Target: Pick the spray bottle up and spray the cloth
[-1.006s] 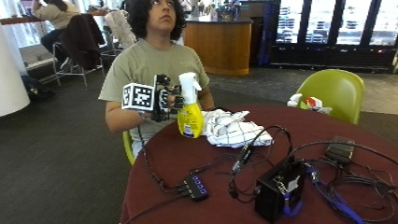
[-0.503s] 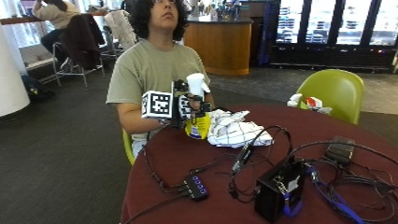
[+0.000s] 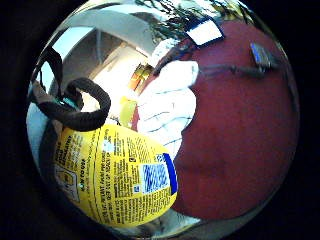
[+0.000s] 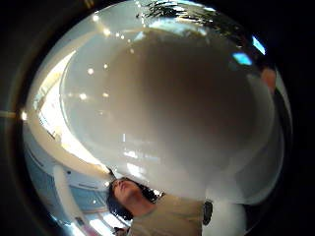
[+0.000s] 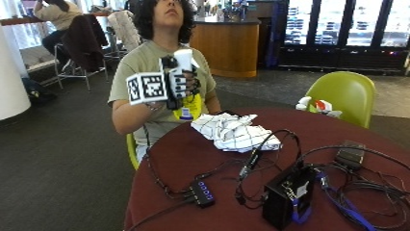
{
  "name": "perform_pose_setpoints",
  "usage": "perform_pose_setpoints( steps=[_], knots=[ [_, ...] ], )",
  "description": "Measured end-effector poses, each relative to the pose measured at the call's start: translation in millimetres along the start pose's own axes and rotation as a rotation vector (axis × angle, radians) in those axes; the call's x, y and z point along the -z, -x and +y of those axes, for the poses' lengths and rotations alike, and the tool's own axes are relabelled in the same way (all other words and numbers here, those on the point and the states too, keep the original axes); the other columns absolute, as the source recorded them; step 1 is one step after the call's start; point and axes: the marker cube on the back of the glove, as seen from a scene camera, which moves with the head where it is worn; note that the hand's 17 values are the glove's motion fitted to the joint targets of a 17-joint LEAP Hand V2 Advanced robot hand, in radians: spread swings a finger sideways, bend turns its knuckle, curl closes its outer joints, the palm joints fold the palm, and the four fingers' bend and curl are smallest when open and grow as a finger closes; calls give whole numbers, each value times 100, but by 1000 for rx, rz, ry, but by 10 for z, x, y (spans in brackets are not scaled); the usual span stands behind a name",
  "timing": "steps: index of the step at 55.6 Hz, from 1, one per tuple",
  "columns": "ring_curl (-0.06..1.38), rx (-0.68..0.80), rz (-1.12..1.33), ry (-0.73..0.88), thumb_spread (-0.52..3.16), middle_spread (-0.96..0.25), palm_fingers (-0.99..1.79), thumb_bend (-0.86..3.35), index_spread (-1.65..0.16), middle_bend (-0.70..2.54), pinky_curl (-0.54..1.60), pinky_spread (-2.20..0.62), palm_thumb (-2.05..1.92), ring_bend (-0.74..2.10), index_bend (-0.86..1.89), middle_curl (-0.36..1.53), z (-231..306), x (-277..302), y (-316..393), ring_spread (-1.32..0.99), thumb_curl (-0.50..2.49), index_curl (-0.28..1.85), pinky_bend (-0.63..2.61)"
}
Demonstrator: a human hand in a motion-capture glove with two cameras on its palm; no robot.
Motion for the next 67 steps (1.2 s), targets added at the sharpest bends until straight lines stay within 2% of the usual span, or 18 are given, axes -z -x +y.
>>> perform_pose_setpoints(
  steps=[7,16,32,44,52,58,67],
  knots=[
    [39,-44,235,207,52,-14,129,-3,-26,50,36,-17,99,50,31,47,-73,49,509,-16,56,35,38],
    [41,-210,580,660,44,-14,130,-3,-26,50,37,-18,98,50,33,49,-297,-151,659,-16,61,41,39],
    [43,-506,1156,941,41,-14,129,-3,-26,51,38,-18,97,49,30,50,-511,-625,110,-16,66,48,39],
    [44,-690,1342,1137,40,-13,129,-3,-27,50,38,-17,96,49,28,50,-380,-962,-473,-16,68,51,39],
    [44,-667,1318,1114,41,-13,128,-3,-26,50,38,-17,96,48,27,50,-488,-1083,-373,-16,69,53,39],
    [44,-578,1155,972,42,-13,128,-3,-26,50,38,-17,96,48,26,51,-772,-1247,-93,-16,70,54,39],
    [44,-368,849,783,42,-13,128,-3,-26,49,38,-16,96,48,25,51,-1249,-1615,293,-16,70,55,39]
  ],
)
